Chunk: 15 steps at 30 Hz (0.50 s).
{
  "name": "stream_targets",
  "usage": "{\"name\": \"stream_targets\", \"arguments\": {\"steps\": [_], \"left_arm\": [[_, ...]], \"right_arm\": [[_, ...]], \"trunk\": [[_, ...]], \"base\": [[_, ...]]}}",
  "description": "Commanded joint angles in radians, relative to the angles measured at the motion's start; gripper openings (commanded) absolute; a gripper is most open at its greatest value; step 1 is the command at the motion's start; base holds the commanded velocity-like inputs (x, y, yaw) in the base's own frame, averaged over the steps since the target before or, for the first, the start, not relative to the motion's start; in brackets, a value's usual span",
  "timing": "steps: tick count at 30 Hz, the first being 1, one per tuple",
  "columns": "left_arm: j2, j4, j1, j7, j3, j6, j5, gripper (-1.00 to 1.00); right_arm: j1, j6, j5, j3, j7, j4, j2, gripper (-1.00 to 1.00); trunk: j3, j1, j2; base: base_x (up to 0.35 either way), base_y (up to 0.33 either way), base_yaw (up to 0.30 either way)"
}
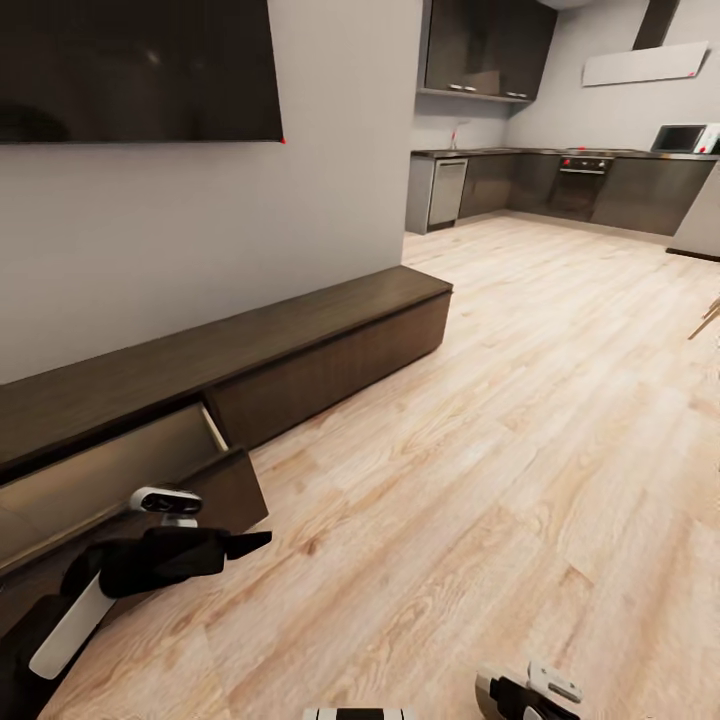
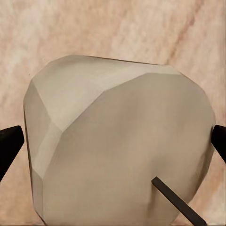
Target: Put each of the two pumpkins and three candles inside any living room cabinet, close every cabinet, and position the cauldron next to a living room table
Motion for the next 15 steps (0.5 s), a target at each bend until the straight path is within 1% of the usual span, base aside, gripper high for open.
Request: {"name": "stream_targets", "arguments": {"steps": [1, 4, 8, 11, 15], "left_arm": [[0.001, 0.006, -0.001, -0.003, -0.002, 0.011, 0.003, 1.0], [0.001, 0.007, -0.001, -0.003, -0.002, 0.01, 0.003, 1.0], [0.001, 0.007, -0.001, -0.003, -0.002, 0.01, 0.002, 1.0], [0.005, 0.007, 0.001, -0.003, -0.001, 0.01, 0.002, 1.0], [0.002, 0.008, 0.003, -0.002, -0.001, 0.009, 0.003, 1.0]], "right_arm": [[0.0, 0.002, -0.007, 0.009, -0.008, -0.003, -0.001, -1.0], [0.0, 0.0, -0.005, 0.014, -0.008, -0.003, -0.001, -1.0], [0.0, -0.001, -0.002, 0.017, -0.008, -0.003, -0.001, -1.0], [0.0, -0.001, -0.001, 0.017, -0.008, -0.003, -0.001, -1.0], [0.0, -0.001, -0.001, 0.017, -0.008, -0.003, -0.001, -1.0]], "trunk": [[-0.001, -0.001, 0.0], [0.001, -0.001, 0.0], [0.004, -0.001, 0.0], [0.008, -0.001, 0.0], [0.012, -0.001, 0.0]], "base": [[-0.205, -0.001, 0.0], [-0.262, -0.001, 0.074], [-0.226, 0.0, 0.185], [-0.08, 0.0, 0.202], [-0.014, 0.0, 0.206]]}}
